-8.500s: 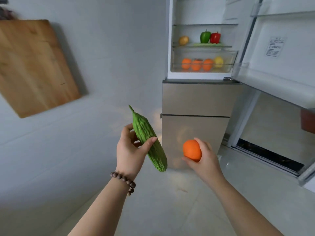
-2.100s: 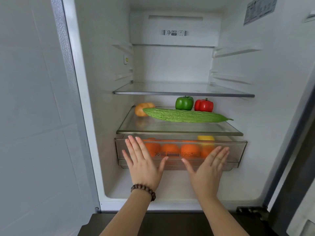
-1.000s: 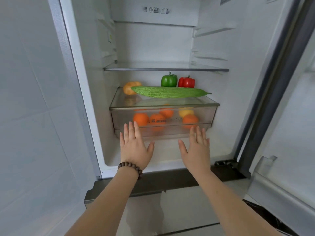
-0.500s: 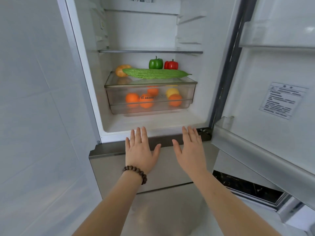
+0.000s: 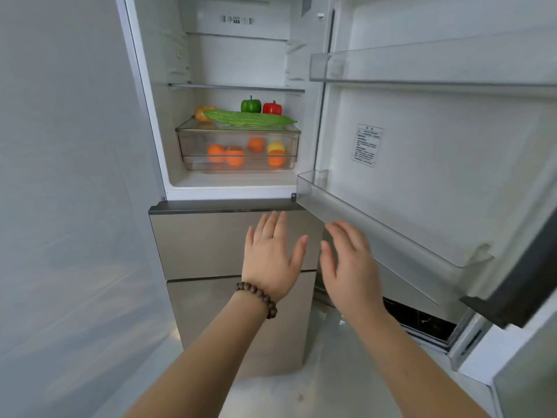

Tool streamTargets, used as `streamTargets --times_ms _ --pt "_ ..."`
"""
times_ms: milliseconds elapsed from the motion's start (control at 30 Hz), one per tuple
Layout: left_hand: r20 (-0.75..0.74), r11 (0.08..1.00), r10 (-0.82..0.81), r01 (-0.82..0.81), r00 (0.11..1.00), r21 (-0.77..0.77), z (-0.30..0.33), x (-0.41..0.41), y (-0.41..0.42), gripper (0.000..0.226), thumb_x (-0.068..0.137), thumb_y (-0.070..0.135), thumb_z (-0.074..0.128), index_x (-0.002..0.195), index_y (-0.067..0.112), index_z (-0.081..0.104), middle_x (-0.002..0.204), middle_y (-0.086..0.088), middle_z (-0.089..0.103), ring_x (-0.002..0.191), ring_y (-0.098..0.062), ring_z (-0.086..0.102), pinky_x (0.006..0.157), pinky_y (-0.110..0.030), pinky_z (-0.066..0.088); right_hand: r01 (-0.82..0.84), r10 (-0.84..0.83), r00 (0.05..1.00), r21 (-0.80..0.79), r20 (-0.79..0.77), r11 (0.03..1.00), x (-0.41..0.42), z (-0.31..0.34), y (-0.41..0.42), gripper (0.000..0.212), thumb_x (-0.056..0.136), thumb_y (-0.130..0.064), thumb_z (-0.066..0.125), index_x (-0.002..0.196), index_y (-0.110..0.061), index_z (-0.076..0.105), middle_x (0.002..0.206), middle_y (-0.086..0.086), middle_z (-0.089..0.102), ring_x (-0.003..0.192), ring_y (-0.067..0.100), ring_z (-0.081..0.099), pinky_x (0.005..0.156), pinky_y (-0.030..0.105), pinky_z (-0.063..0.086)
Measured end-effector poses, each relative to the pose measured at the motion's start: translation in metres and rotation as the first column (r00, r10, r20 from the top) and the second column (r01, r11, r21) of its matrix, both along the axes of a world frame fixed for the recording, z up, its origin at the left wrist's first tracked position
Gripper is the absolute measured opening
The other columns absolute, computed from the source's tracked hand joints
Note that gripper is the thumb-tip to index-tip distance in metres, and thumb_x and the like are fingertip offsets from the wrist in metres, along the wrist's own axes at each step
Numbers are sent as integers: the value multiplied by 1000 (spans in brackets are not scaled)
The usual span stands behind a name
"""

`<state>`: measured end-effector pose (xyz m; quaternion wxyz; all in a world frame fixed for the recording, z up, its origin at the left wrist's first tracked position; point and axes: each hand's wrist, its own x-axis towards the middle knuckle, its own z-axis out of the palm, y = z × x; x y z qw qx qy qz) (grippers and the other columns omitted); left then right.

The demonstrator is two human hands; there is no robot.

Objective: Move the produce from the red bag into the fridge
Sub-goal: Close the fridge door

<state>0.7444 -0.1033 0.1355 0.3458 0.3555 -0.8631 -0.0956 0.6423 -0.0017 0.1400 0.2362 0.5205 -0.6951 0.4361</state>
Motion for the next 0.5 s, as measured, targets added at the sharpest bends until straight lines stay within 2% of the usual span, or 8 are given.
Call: streamTargets --times_ms 133,267,400,500 --pt "6 983 -163 163 987 -87 18 -26 59 66 95 51 29 147 12 24 154 -6 24 144 -18 11 118 -39 6 165 -175 979 -102 -99 981 -33 23 66 32 92 -11 48 122 -1 54 134 17 47 131 30 38 103 44 41" --pt "203 927 -329 357 922 -117 19 -62 100 71 94 54 30 150 17 7 158 -2 6 145 -16 -2 118 -40 1 324 -322 946 33 -36 946 -63 20 112 35 93 -14 49 125 0 52 138 17 46 134 32 35 104 51 39" --pt "376 901 -379 430 846 -59 13 -90 116 78 91 56 37 149 25 -4 158 3 -7 144 -15 -10 117 -42 -2 320 -328 944 148 27 936 -74 3 135 31 92 -12 50 120 1 55 128 17 53 127 31 43 101 44 44" --pt "374 908 -365 415 852 -61 12 -95 116 79 90 52 45 149 26 0 159 4 -2 145 -15 -6 117 -41 -2 293 -296 955 170 -10 941 -77 4 139 25 91 -10 51 113 1 59 118 14 57 119 30 48 93 44 49"
